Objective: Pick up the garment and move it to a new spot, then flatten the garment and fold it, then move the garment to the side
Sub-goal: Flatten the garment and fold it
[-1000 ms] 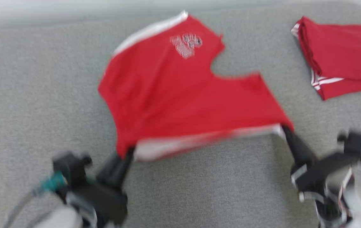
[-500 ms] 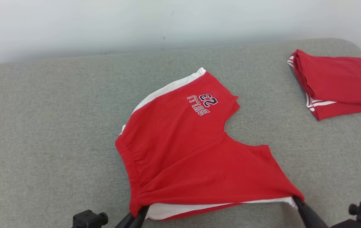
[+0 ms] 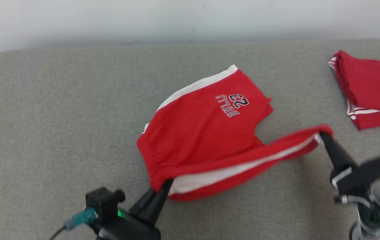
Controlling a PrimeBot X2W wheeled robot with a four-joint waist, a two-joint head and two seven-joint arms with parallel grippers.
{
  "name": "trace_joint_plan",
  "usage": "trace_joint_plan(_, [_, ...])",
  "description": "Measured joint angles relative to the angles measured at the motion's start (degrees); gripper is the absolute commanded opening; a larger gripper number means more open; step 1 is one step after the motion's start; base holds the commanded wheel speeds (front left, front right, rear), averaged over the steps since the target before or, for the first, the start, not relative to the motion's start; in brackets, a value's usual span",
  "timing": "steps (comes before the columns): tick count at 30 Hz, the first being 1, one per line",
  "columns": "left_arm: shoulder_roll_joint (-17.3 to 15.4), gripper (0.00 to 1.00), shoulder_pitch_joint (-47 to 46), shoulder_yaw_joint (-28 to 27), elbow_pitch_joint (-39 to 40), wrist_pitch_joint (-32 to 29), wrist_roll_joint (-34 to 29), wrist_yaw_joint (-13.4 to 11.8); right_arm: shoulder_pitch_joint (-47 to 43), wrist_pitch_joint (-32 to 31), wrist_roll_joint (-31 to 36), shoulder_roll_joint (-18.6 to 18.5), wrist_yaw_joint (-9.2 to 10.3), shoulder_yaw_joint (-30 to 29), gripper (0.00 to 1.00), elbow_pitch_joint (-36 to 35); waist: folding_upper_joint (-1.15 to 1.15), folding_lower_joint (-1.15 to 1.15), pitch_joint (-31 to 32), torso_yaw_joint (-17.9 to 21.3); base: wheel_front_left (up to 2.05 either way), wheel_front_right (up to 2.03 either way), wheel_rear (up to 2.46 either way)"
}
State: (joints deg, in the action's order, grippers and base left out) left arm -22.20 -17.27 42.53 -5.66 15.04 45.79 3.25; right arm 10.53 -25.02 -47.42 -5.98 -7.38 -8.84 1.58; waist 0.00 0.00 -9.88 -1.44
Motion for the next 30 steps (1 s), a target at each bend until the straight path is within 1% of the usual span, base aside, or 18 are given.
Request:
trace_joint_plan(6, [1.9, 0.00, -5.6, -1.6, -1.9, -0.2, 1.2, 1.3, 14.0, -3.2, 3.5, 0.5, 0.00, -1.0, 0.00, 7.1, 0.00, 0.01, -2.7, -1.8, 0.00, 0.00, 0.00])
trace_joint_plan(9, [3.2, 0.00, -8.7, -3.0, -3.7, -0.3, 2.8, 1.6, 21.0, -3.6, 5.9, 0.7, 0.00, -0.9, 0.00, 11.4, 0.01, 0.01, -4.3, -2.8, 0.00, 0.00, 0.00])
trace_joint_plan(11, [3.7, 0.00, -11.2, -3.2, -5.3, -0.5, 2.8, 1.9, 25.4, -3.6, 7.8, 0.7, 0.00, -0.8, 0.00, 14.7, 0.01, 0.01, -5.4, -3.5, 0.00, 0.00, 0.00])
trace_joint_plan(17, [5.3, 0.00, -17.4, -5.4, -10.4, -0.4, 3.3, 2.7, 37.5, -1.2, 11.7, 1.0, 0.00, -0.6, 0.00, 25.5, 0.01, 0.01, -8.8, -5.3, 0.00, 0.00, 0.00])
trace_joint_plan(22, [6.3, 0.00, -20.7, -5.8, -14.9, -0.4, 3.0, 3.2, 44.6, 2.0, 15.1, 1.5, 0.00, 0.5, 0.00, 34.8, 0.01, 0.01, -11.1, -6.2, 0.00, 0.00, 0.00])
trace_joint_plan(23, [6.6, 0.02, -21.2, -5.6, -15.7, -0.3, 2.9, 3.3, 45.6, 2.7, 15.6, 1.5, 0.00, 0.9, 0.00, 36.4, 0.01, 0.02, -11.5, -6.4, 0.00, 0.00, 0.00])
trace_joint_plan(24, [6.8, 0.45, -21.6, -5.4, -16.4, -0.3, 2.6, 3.4, 46.4, 3.4, 16.4, 1.5, 0.00, 1.6, 0.09, 37.7, 0.01, 0.02, -11.8, -6.6, 0.00, 0.00, 0.00])
trace_joint_plan(25, [7.0, 0.80, -21.9, -5.0, -17.1, -0.3, 2.2, 3.4, 47.1, 4.1, 16.9, 1.5, 0.00, 2.3, 0.35, 39.0, 0.01, 0.02, -12.0, -6.7, 0.00, 0.00, 0.00])
trace_joint_plan(26, [7.2, 1.00, -22.2, -4.9, -17.6, -0.2, 1.7, 3.4, 47.5, 5.0, 17.4, 1.4, 0.00, 3.1, 0.86, 40.0, 0.01, 0.01, -12.1, -6.9, 0.00, 0.00, 0.00])
trace_joint_plan(27, [7.5, 1.00, -22.3, -4.9, -18.1, -0.2, 1.4, 3.5, 47.9, 5.7, 17.4, 1.3, 0.00, 3.8, 1.00, 41.0, 0.01, 0.02, -12.1, -7.0, 0.00, 0.00, 0.00])
trace_joint_plan(30, [8.3, 1.00, -22.2, -4.9, -19.2, -0.1, 0.4, 3.8, 48.1, 6.7, 17.3, 0.7, 0.00, 6.1, 1.00, 43.4, 0.01, 0.01, -11.7, -7.2, 0.00, 0.00, 0.00])
